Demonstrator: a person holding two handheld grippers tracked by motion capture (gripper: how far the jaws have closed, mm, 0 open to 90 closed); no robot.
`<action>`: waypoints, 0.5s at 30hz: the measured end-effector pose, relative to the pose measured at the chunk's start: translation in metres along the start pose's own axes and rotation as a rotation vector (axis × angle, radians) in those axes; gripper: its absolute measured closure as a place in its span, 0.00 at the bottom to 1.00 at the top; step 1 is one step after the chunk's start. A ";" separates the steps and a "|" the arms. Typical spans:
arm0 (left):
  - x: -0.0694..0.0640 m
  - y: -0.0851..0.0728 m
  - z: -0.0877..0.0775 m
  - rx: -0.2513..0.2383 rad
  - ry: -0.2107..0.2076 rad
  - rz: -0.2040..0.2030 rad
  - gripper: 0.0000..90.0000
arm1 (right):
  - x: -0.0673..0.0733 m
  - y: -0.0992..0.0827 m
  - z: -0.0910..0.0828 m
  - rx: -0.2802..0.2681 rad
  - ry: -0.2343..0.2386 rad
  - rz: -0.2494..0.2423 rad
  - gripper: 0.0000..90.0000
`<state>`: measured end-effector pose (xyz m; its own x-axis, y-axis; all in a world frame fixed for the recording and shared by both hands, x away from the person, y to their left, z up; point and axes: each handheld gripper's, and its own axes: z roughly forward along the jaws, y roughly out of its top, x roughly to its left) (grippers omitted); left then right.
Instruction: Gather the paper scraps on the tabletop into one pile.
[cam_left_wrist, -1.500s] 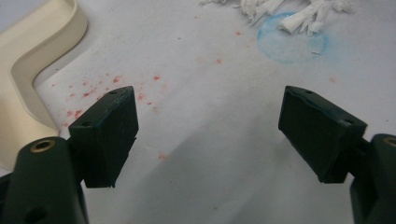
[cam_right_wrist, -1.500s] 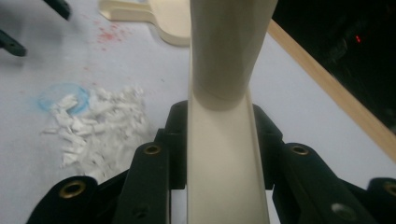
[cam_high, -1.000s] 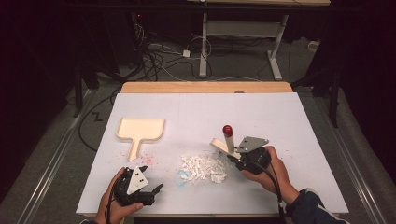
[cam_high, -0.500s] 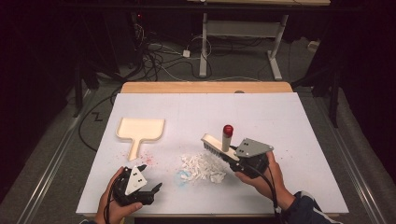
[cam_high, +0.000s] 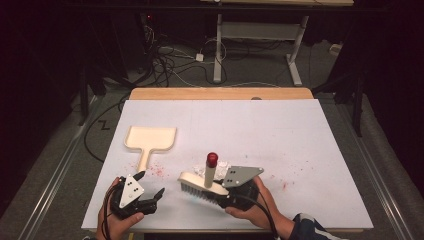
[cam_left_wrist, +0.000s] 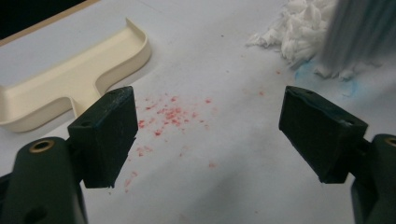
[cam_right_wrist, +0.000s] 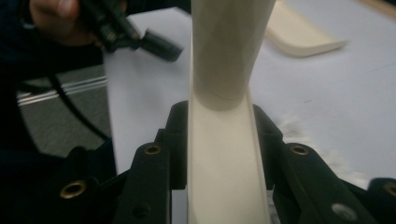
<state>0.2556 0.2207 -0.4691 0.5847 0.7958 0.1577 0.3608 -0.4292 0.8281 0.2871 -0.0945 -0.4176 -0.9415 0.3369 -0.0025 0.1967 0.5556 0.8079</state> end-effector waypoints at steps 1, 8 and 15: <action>0.000 0.000 -0.001 -0.001 0.004 -0.001 0.20 | 0.001 -0.001 0.004 0.011 0.009 -0.003 0.76; 0.000 -0.001 0.002 0.009 -0.008 0.003 0.20 | -0.011 -0.009 0.018 0.059 0.001 0.038 0.76; -0.005 0.000 0.006 0.034 -0.028 0.043 0.20 | -0.036 -0.015 0.008 0.089 -0.056 0.101 0.76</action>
<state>0.2570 0.2137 -0.4729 0.6205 0.7639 0.1774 0.3585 -0.4775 0.8022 0.3205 -0.1084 -0.4344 -0.8993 0.4353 0.0416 0.3158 0.5809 0.7502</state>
